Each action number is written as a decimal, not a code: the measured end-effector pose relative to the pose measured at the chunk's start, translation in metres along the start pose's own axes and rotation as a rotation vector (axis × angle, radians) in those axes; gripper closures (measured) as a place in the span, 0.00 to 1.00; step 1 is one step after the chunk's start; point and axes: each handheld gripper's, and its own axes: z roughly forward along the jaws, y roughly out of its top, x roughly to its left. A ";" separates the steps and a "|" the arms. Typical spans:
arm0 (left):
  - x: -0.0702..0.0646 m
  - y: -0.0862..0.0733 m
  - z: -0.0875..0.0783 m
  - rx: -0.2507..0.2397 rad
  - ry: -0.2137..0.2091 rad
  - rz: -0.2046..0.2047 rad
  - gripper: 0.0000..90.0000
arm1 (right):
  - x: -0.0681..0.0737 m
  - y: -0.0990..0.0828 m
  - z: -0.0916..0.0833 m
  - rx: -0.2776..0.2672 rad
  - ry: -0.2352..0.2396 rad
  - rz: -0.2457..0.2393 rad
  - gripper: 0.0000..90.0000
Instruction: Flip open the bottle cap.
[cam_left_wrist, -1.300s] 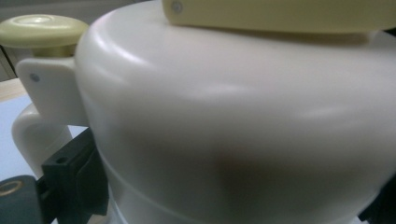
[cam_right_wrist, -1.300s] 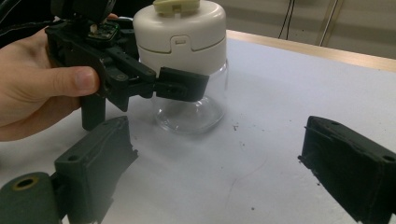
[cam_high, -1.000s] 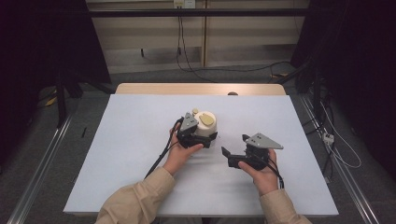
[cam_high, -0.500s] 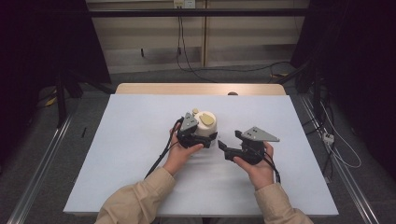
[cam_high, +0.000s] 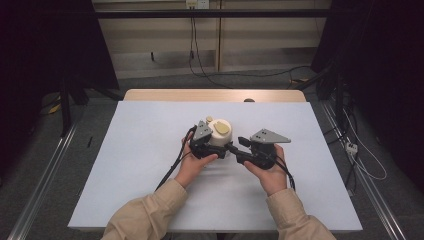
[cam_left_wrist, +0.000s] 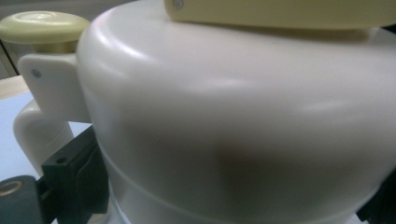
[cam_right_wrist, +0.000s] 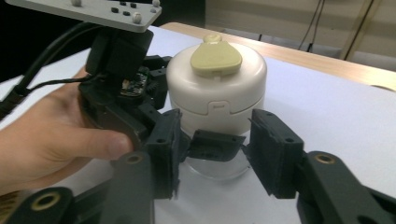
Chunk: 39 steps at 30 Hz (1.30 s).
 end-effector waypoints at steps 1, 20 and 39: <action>0.000 0.000 0.000 0.000 0.000 0.000 0.05 | 0.000 0.001 0.001 0.003 0.001 -0.004 0.65; 0.000 0.000 0.000 0.001 0.001 0.001 0.05 | -0.001 0.009 0.014 0.054 0.017 0.033 0.93; 0.000 0.000 0.000 0.002 0.004 0.001 0.05 | 0.001 0.019 0.021 0.093 -0.005 0.033 1.00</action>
